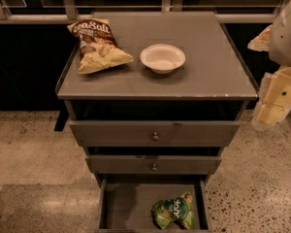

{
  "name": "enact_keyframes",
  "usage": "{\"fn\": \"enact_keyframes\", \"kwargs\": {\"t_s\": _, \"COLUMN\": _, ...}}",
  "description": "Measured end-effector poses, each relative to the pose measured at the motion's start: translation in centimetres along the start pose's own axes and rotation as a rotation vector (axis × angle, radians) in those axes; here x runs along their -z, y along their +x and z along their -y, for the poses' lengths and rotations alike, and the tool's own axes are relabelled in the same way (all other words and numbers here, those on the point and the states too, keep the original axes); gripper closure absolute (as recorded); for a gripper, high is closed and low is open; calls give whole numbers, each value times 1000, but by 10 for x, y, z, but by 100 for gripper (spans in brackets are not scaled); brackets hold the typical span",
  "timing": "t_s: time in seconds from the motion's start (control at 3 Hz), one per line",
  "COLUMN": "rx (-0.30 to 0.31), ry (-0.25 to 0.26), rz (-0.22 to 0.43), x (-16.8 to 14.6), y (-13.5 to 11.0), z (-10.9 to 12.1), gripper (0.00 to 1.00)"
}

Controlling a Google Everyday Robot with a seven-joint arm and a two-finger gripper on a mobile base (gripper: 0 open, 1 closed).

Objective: Pick green rice chip bag from bottom drawer and place on counter

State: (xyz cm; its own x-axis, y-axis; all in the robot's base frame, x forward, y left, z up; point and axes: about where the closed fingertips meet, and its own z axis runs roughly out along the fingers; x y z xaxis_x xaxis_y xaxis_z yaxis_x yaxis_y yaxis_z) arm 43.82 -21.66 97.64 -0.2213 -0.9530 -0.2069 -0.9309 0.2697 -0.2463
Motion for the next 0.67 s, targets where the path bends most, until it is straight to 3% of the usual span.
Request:
{"fn": "enact_keyframes", "kwargs": {"t_s": 0.33, "rx": 0, "ry": 0, "rz": 0, "x": 0, "y": 0, "z": 0, "gripper": 0}}
{"fn": "enact_keyframes", "kwargs": {"t_s": 0.67, "rx": 3, "ry": 12, "rz": 68, "x": -15, "y": 0, "z": -8, "gripper": 0}}
